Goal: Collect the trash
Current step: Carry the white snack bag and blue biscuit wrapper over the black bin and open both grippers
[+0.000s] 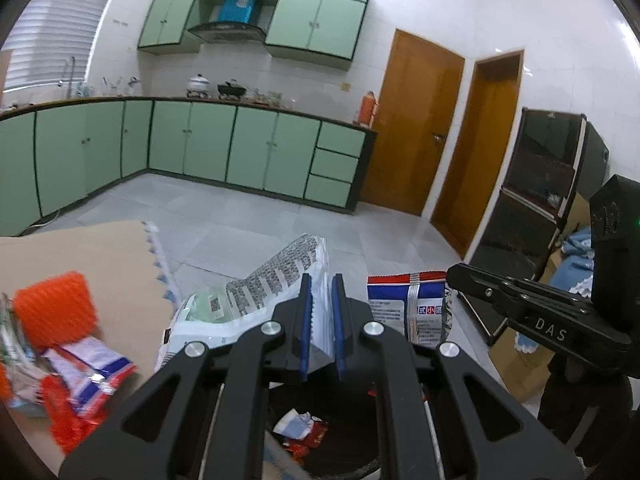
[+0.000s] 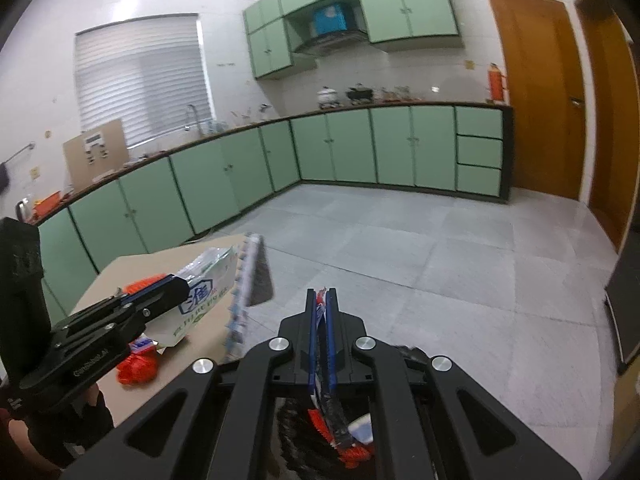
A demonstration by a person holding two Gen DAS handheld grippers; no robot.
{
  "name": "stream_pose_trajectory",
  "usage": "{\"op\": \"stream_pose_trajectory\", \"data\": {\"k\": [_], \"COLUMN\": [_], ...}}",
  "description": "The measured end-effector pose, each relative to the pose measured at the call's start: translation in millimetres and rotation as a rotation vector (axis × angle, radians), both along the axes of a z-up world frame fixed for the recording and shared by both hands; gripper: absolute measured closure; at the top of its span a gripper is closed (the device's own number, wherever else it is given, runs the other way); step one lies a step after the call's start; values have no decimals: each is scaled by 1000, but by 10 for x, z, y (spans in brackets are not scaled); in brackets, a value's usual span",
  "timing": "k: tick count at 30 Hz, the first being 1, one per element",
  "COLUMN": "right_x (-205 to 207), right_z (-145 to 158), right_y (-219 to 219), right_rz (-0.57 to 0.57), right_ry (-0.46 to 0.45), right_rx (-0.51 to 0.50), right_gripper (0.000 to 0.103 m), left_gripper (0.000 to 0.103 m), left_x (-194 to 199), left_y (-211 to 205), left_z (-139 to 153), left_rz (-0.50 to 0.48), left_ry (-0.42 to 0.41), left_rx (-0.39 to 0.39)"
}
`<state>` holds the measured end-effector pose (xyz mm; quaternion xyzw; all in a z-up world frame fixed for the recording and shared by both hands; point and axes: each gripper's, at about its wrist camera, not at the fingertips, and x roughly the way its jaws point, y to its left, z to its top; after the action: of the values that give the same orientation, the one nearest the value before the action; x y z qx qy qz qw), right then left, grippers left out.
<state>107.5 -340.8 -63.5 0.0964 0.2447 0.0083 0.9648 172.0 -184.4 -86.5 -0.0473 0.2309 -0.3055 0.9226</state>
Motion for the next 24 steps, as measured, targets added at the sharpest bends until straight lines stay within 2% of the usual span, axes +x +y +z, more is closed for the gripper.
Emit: {"op": "stream_pose_trajectory", "data": {"k": [7,15,19,24], "right_x": [5,109,184,193], "right_z": [-232,-533,-677,-734], "right_y": [-226,-437,-492,-579], "right_rz": [-45,-76,-87,-101], "right_ry": [46,99,131,138], "right_rx": [-11,28,37,43], "right_gripper": [99,99,99,99], "left_gripper": [95,95,95,95], "left_x": [137,339,436,461], "left_y": [-365,-674,-812,-903], "left_z": [-333,-649,-705,-638], "left_rz": [-31,-84,-100,-132], "left_ry": [47,101,129,119], "left_rx": [38,90,86,53]}}
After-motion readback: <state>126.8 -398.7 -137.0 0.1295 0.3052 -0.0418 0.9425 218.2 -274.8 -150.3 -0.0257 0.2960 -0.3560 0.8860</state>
